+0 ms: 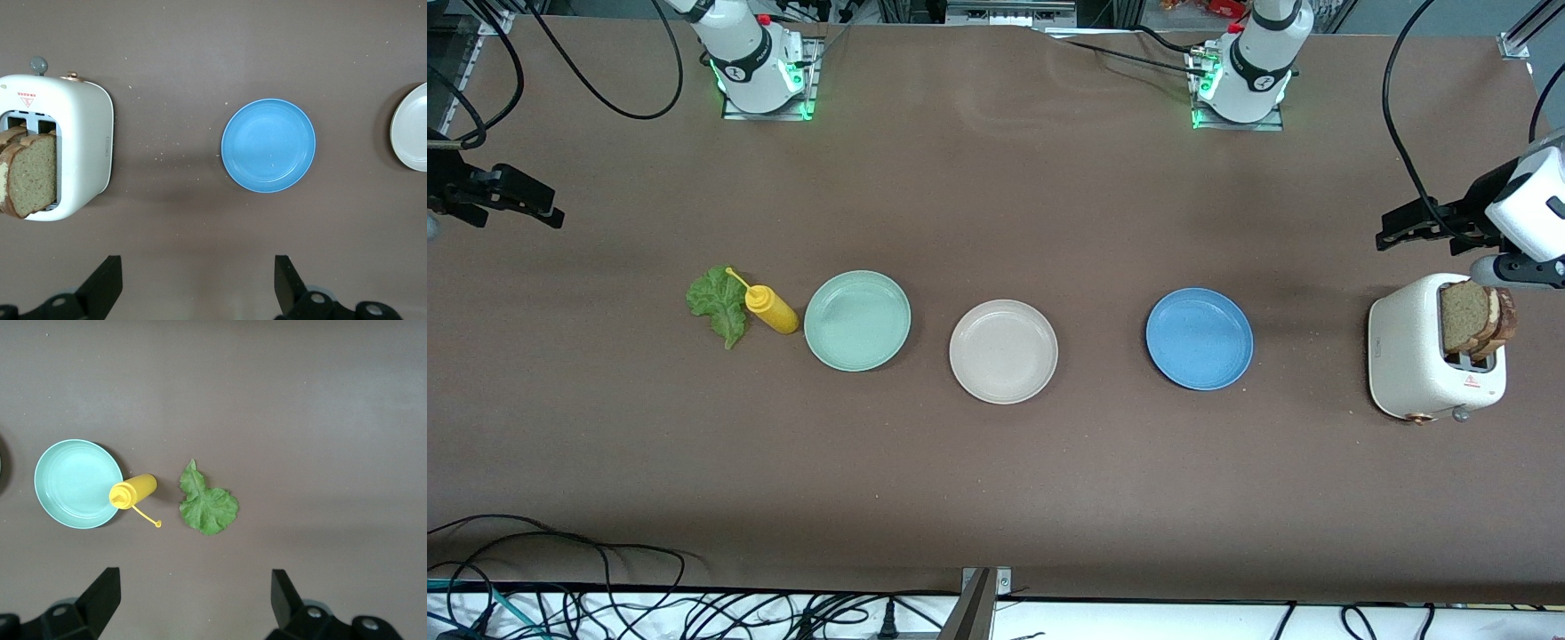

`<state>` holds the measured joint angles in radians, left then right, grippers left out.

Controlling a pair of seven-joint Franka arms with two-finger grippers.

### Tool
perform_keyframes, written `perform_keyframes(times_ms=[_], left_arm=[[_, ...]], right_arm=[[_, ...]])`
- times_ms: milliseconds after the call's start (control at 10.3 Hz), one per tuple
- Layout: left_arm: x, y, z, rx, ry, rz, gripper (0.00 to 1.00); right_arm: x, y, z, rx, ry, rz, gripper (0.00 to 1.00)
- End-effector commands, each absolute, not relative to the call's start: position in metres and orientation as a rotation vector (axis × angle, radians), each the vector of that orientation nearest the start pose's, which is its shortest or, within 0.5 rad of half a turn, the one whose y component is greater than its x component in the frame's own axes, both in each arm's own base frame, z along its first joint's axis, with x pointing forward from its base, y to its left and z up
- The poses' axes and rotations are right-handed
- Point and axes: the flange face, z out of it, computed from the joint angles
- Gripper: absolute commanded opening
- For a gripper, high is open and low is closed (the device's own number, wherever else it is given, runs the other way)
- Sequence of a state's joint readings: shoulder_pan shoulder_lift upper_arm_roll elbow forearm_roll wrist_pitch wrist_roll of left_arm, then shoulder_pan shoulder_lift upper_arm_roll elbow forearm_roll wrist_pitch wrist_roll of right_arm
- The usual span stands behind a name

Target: Make sandwich on beige plate with both arms

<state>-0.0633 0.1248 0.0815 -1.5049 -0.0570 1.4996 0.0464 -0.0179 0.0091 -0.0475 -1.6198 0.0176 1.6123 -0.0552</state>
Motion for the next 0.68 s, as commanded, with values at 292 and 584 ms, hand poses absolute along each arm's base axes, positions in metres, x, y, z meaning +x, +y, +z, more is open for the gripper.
perform_keyframes(times_ms=[292, 584], left_arm=[[0.5863, 0.0040, 0.5821, -3.166, 0.077, 0.209, 1.00], [0.5898, 0.0038, 0.5772, -3.165, 0.072, 0.219, 1.00]], right_arm=[[0.5573, -0.0357, 0.6026, -3.114, -0.003, 0.028, 1.00], [0.5565, -0.0356, 0.6020, -3.114, 0.002, 0.040, 1.00]])
